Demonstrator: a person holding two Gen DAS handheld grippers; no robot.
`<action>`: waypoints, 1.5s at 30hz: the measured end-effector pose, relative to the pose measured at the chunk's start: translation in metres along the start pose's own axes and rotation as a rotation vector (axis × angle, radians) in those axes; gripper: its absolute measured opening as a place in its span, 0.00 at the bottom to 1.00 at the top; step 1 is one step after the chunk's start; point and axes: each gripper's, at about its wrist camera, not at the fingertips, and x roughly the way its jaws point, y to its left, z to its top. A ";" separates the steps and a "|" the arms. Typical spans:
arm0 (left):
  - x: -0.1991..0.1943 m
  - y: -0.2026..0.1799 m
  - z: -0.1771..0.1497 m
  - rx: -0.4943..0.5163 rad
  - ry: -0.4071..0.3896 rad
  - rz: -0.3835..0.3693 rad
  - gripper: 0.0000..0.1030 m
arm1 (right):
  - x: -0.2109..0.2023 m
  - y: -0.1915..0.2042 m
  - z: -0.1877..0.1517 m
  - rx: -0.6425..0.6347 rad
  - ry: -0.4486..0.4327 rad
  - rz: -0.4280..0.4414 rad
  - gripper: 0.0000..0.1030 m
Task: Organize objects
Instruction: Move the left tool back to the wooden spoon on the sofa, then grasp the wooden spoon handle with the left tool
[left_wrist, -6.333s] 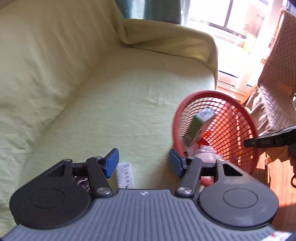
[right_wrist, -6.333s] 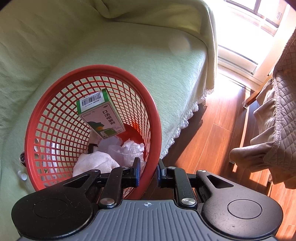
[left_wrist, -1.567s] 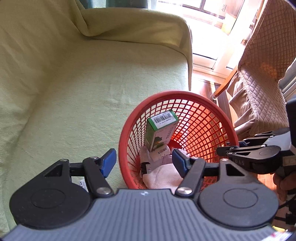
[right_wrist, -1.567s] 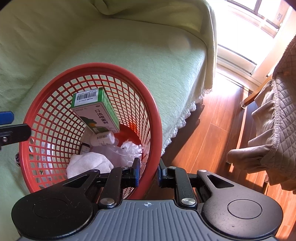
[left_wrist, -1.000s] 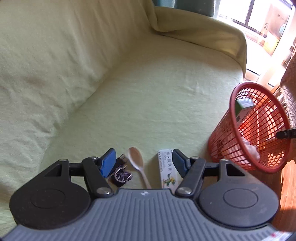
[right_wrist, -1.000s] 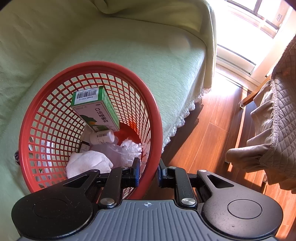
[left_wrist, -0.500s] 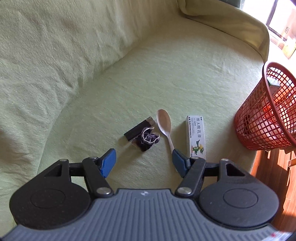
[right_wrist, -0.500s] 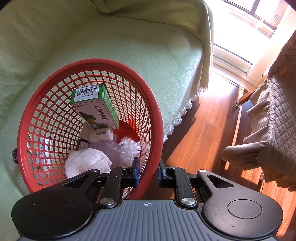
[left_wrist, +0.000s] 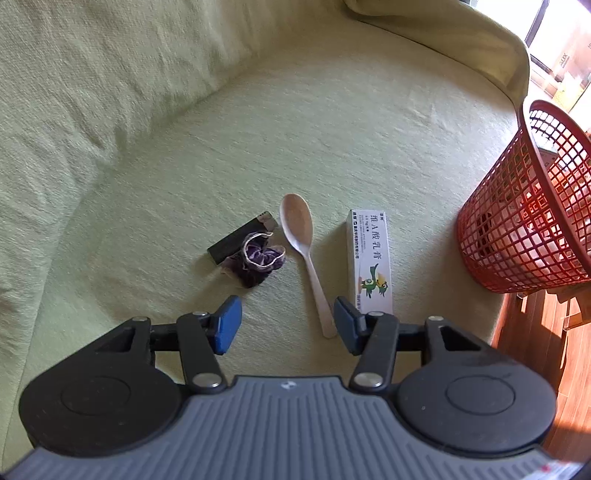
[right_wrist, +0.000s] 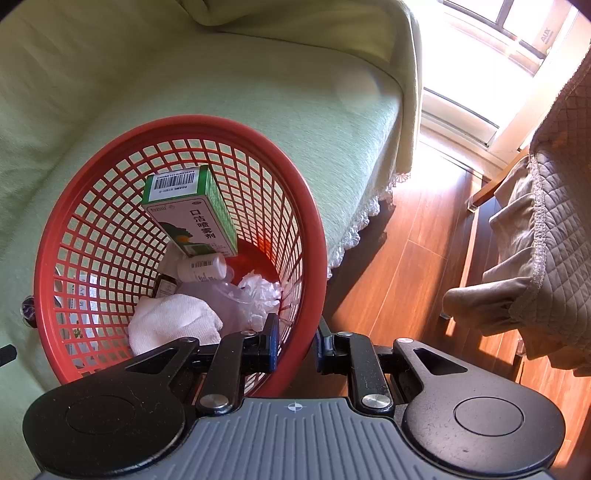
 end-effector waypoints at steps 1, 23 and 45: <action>0.005 -0.002 0.000 0.000 0.004 -0.002 0.48 | 0.000 0.000 0.000 0.002 -0.001 0.001 0.15; 0.116 -0.017 0.043 -0.059 0.052 0.063 0.36 | 0.003 -0.002 0.000 0.014 0.002 0.008 0.15; 0.129 -0.029 0.060 -0.002 0.054 0.078 0.25 | 0.006 -0.010 0.000 0.031 0.012 0.027 0.15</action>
